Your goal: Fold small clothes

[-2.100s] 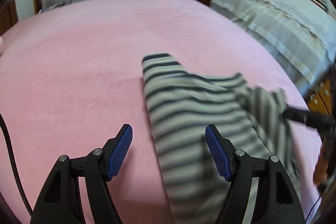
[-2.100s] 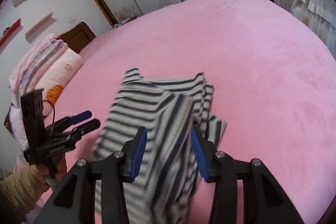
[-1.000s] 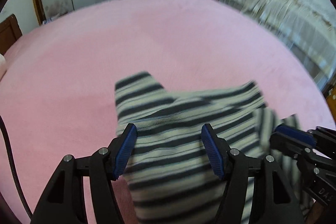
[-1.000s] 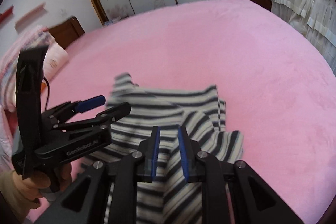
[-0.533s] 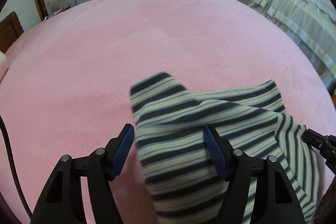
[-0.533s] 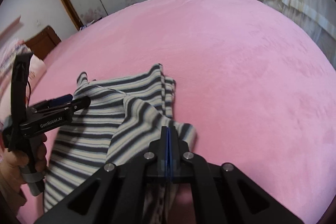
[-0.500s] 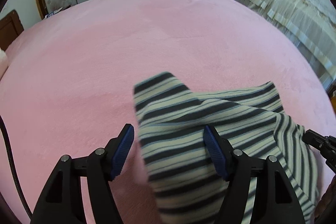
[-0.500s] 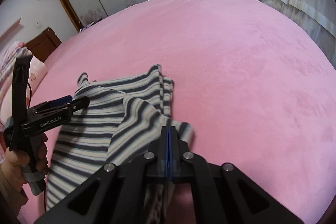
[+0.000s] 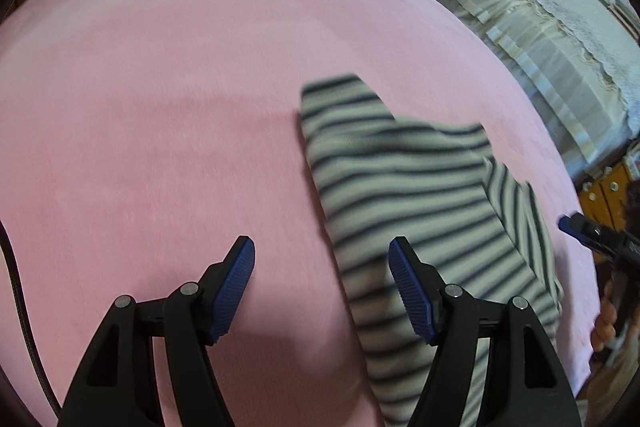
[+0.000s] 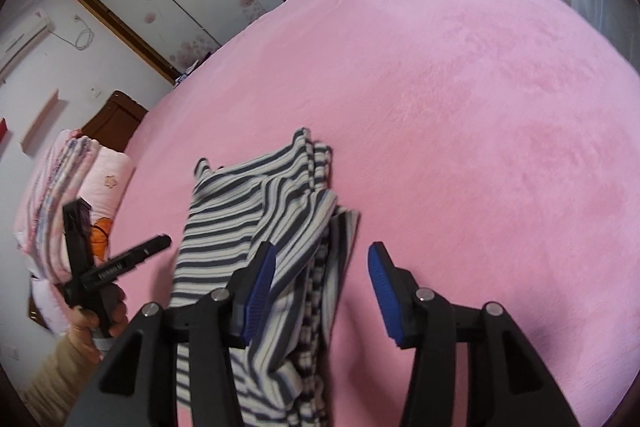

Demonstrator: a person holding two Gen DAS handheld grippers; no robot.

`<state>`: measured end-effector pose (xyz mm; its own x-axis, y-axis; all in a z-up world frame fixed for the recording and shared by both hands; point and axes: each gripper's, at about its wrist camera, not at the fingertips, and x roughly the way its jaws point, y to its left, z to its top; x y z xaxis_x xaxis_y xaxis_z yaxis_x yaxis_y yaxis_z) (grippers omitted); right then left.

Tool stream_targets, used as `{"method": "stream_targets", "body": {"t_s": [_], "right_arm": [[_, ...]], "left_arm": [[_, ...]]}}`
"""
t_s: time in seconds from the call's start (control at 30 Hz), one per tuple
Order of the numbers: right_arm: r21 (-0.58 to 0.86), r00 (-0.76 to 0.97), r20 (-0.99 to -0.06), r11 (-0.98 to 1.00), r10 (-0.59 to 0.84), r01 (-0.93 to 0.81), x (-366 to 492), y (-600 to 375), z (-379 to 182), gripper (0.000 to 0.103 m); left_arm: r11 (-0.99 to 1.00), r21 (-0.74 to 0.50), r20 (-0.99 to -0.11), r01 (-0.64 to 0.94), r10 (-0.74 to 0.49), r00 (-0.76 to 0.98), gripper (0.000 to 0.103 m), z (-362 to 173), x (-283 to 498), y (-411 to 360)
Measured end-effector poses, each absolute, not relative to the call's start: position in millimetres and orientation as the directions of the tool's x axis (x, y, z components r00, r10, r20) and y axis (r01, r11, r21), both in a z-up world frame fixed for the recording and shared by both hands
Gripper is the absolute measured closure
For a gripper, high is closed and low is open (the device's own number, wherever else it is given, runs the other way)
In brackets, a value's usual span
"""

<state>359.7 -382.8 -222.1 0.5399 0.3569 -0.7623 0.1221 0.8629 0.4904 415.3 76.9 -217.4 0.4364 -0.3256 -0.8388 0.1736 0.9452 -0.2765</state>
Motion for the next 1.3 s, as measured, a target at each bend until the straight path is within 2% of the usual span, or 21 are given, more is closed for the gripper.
{"method": "stream_targets", "body": {"t_s": [0.07,0.2,0.37,0.5,0.93,1.3], "right_arm": [[0.51,0.526,-0.76,0.853,0.383,0.115,358,-381,-225,0.054],[0.522,0.5,-0.764,0.846,0.408,0.108,351,-381,-230,0.054],[0.55,0.48,-0.758,0.829,0.442,0.104,347,-380,-237,0.054],[0.557,0.47,-0.758,0.823,0.452,0.108,351,-379,-242,0.04],[0.654,0.412,-0.717,0.747,0.563,0.119,399,-380,-286,0.038],[0.705,0.36,-0.661,0.71,0.659,-0.006,442,-362,-303,0.037]], "left_arm": [[0.932,-0.31,-0.836,0.19,-0.362,0.413,0.032,-221,404,75],[0.914,-0.333,-0.829,0.231,-0.4,0.389,0.011,-223,390,65],[0.921,-0.298,-0.821,0.252,-0.382,0.423,0.01,-216,384,54],[0.913,-0.303,-0.82,0.274,-0.396,0.413,0.01,-212,397,43],[0.878,-0.409,-0.823,0.249,-0.473,0.315,0.01,-253,441,28],[0.828,-0.457,-0.78,0.325,-0.548,0.301,0.007,-268,466,8]]}}
